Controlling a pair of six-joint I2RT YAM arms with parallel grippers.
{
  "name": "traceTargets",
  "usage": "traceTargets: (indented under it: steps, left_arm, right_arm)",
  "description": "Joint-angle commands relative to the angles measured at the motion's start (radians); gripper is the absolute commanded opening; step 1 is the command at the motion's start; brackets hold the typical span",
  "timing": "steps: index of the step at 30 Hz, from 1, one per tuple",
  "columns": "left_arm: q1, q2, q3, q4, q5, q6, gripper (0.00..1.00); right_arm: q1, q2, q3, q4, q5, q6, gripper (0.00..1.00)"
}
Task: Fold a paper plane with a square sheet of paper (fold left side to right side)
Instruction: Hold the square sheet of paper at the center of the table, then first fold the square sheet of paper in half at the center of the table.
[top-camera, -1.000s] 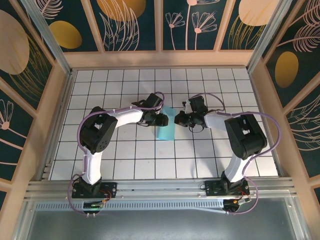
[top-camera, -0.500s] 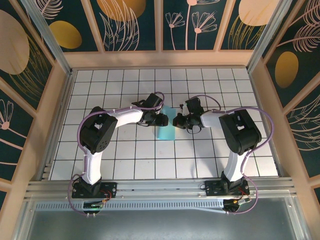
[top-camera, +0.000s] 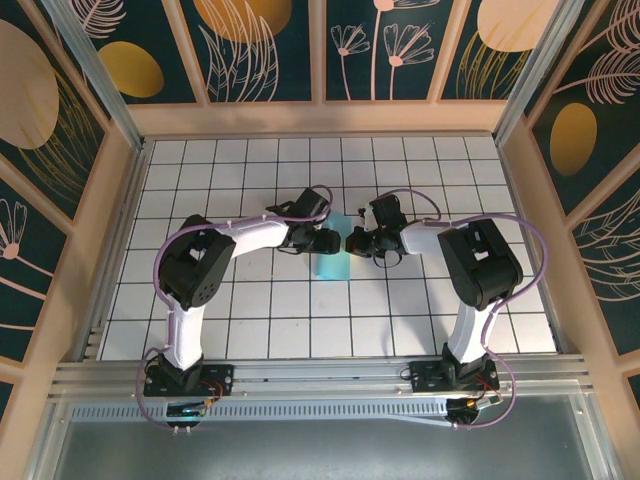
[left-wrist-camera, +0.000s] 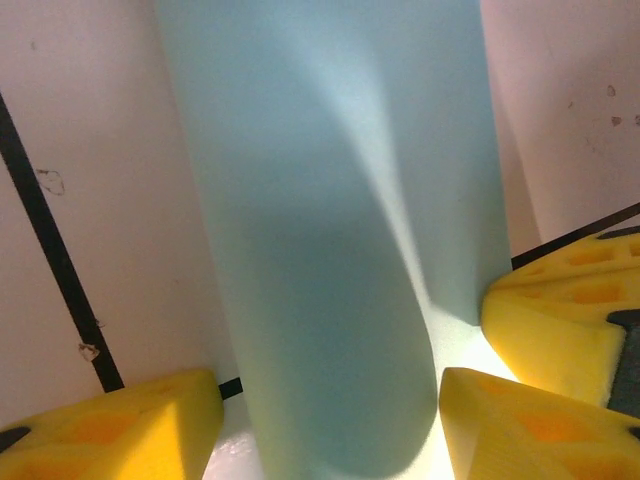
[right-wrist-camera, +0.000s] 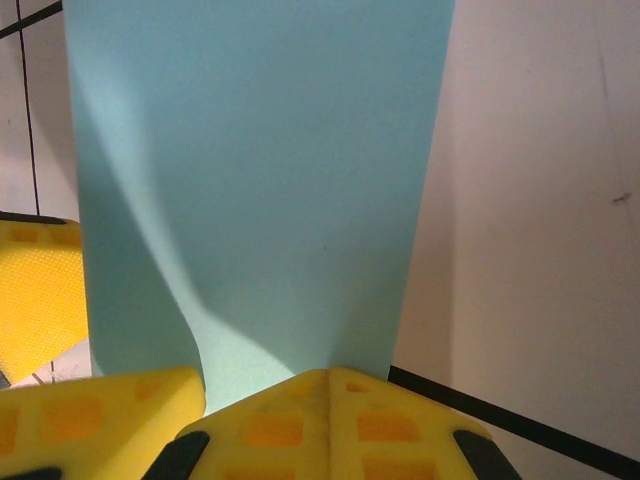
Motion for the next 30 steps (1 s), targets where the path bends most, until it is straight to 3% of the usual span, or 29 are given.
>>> traceTargets:
  steps: [1,11,22,30]
  left_arm:
    - [0.022,0.0,-0.007,-0.07,-0.14,0.021,0.66]
    - [0.067,-0.159,-0.057,0.015,-0.092,-0.003,0.66]
    - [0.068,-0.132,-0.107,0.21,0.201,0.004,0.22]
    - [0.068,-0.08,-0.133,0.265,0.256,0.008,0.13]
  right_arm:
    - [0.007,0.055,-0.007,-0.101,0.084,-0.022,0.0]
    - [0.008,0.055,-0.011,-0.1,0.09,-0.025,0.0]
    - [0.014,0.053,-0.019,-0.089,0.093,-0.02,0.0]
    - [0.016,0.058,-0.016,-0.092,0.098,-0.022,0.0]
